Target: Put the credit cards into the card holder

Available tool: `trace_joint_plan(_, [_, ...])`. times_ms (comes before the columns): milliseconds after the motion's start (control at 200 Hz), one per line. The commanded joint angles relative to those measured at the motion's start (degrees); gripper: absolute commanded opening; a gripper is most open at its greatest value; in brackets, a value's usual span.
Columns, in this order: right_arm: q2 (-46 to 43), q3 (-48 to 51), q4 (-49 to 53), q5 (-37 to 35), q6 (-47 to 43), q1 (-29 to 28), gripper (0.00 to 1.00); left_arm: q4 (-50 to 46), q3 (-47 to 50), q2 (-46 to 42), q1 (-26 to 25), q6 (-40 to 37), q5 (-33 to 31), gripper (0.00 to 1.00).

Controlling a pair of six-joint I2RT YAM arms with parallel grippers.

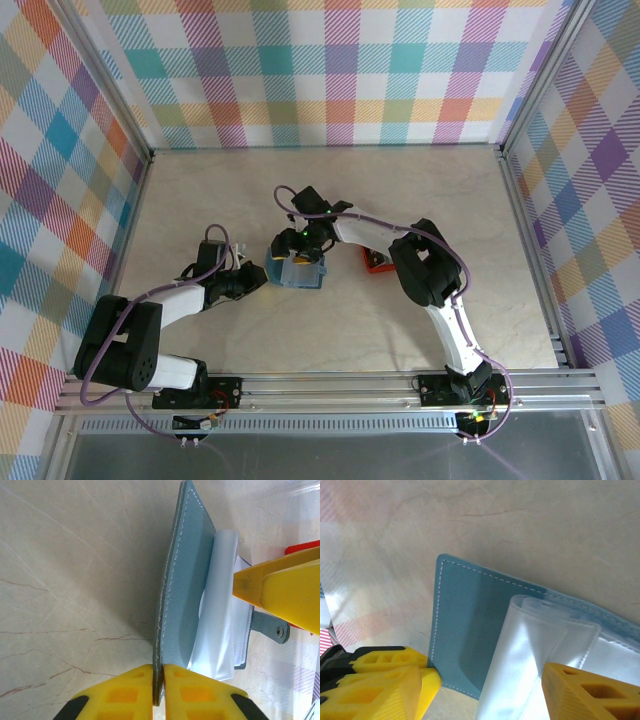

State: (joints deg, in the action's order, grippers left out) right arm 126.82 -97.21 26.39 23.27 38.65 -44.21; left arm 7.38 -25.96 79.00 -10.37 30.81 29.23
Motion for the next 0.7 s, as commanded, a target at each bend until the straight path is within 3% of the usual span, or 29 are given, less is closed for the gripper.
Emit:
trace_joint_plan(0, [0.9,-2.1,-1.1,1.9,1.0,-0.8,0.64,-2.0,-0.5,-0.4,-0.4,0.6,-0.6,0.17])
trace_joint_plan(115, [1.4,-2.9,-1.2,2.2,1.0,-1.2,0.64,-2.4,-0.5,-1.1,-0.4,1.1,-1.2,0.22])
trace_joint_plan(480, [1.8,-5.0,-1.4,3.0,0.9,-2.2,0.64,-5.1,-1.1,-2.6,-0.4,0.8,-2.1,0.25])
trace_joint_plan(695, [2.2,-5.2,-1.1,4.0,1.1,-2.9,0.64,-14.7,-2.5,-8.7,0.6,0.3,-5.1,0.29])
